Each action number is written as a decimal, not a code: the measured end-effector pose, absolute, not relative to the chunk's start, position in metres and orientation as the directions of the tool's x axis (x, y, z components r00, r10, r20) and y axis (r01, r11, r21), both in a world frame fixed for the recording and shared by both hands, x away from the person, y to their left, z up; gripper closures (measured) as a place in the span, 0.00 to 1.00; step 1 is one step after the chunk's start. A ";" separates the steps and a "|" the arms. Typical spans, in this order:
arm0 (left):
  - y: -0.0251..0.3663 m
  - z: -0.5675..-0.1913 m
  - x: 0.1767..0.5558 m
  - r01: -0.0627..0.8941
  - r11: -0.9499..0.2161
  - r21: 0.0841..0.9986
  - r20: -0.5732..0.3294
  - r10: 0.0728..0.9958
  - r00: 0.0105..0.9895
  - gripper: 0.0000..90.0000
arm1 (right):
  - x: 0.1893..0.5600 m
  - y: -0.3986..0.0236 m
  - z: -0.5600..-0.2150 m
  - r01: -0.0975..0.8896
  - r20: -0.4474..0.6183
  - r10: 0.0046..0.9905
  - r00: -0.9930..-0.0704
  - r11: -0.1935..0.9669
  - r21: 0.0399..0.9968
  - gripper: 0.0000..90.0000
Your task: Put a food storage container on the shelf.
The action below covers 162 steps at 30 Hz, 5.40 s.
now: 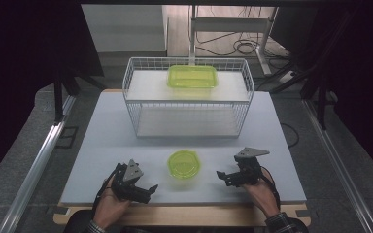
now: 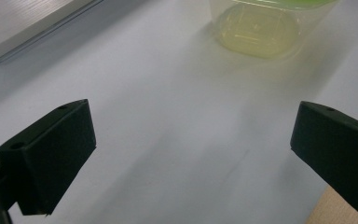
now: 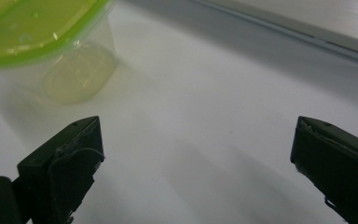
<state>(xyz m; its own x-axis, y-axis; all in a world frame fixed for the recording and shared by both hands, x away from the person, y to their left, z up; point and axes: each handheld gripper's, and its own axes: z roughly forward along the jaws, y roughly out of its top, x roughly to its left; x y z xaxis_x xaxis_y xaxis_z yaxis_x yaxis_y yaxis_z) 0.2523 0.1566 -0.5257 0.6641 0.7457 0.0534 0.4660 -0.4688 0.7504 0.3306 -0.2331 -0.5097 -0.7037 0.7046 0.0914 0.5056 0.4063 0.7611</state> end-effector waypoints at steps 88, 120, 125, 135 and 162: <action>0.157 -0.529 0.247 0.447 -0.530 0.721 0.114 0.727 0.677 0.00 | 0.398 -0.181 -0.463 0.816 0.666 0.489 -0.564 0.206 0.540 0.90; 0.155 -0.530 0.249 0.447 -0.543 0.710 0.114 0.716 0.689 0.00 | 0.407 -0.198 -0.387 0.779 0.676 0.447 -0.586 0.083 0.621 0.90; 0.154 -0.531 0.249 0.449 -0.545 0.708 0.115 0.716 0.689 0.00 | 0.409 -0.199 -0.372 0.768 0.668 0.448 -0.594 0.069 0.637 0.90; 0.155 -0.530 0.250 0.453 -0.539 0.710 0.107 0.719 0.687 0.00 | 0.419 -0.204 -0.345 0.749 0.659 0.455 -0.599 0.029 0.661 0.90; 0.155 -0.531 0.250 0.457 -0.548 0.701 0.107 0.714 0.692 0.00 | 0.447 -0.197 -0.280 0.676 0.604 0.512 -0.611 -0.060 0.735 0.90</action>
<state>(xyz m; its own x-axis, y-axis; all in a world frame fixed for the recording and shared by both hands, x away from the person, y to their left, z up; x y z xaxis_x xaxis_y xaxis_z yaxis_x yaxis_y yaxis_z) 0.2504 0.1546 -0.5305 0.6917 0.7142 0.1074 0.4570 -0.5480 0.7006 0.4468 -0.1969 -0.2803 -0.6107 0.5125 0.6037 0.6758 -0.0601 0.7346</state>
